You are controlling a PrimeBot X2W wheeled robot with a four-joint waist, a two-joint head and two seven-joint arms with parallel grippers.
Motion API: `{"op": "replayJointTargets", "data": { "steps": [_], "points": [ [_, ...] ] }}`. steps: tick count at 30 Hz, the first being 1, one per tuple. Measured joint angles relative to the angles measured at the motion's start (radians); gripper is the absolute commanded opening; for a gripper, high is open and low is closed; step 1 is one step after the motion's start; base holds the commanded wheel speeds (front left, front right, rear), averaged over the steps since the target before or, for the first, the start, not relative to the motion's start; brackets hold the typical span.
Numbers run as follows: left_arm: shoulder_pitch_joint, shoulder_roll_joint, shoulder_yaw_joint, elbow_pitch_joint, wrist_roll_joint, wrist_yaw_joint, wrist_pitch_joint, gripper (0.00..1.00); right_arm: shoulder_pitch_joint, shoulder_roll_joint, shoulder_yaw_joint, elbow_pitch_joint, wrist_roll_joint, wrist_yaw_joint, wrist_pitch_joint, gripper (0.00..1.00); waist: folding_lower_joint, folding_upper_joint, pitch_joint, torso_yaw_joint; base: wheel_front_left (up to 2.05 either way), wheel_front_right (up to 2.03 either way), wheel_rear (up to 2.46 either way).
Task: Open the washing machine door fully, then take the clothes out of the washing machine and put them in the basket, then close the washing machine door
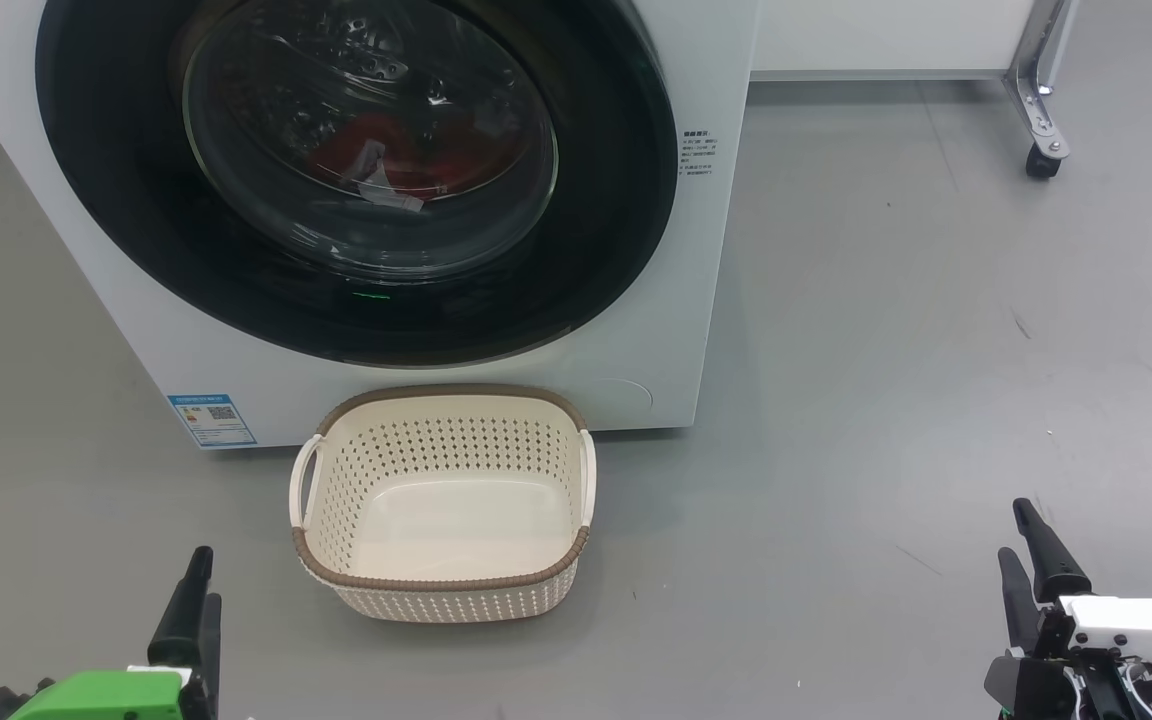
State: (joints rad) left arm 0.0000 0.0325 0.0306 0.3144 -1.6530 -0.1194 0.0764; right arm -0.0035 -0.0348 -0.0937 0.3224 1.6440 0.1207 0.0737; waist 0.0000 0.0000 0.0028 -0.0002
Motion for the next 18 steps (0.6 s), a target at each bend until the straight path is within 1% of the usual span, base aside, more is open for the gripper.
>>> {"op": "replayJointTargets", "data": {
  "steps": [9, 18],
  "points": [
    [-0.001, 0.0, 0.0, -0.013, 0.008, 0.0, -0.018, 1.0, -0.001, 0.0, 0.004, -0.013, -0.011, 0.0, -0.011, 1.0, 0.0, 0.0, 0.0, 0.0, 0.0, 0.0, 0.0],
    [-0.003, 0.001, -0.01, -0.033, 0.023, 0.0, -0.04, 1.0, -0.003, -0.003, 0.017, -0.023, -0.055, 0.0, -0.037, 1.0, 0.0, 0.0, 0.0, 0.0, 0.0, 0.0, 0.0]
  ]
}}
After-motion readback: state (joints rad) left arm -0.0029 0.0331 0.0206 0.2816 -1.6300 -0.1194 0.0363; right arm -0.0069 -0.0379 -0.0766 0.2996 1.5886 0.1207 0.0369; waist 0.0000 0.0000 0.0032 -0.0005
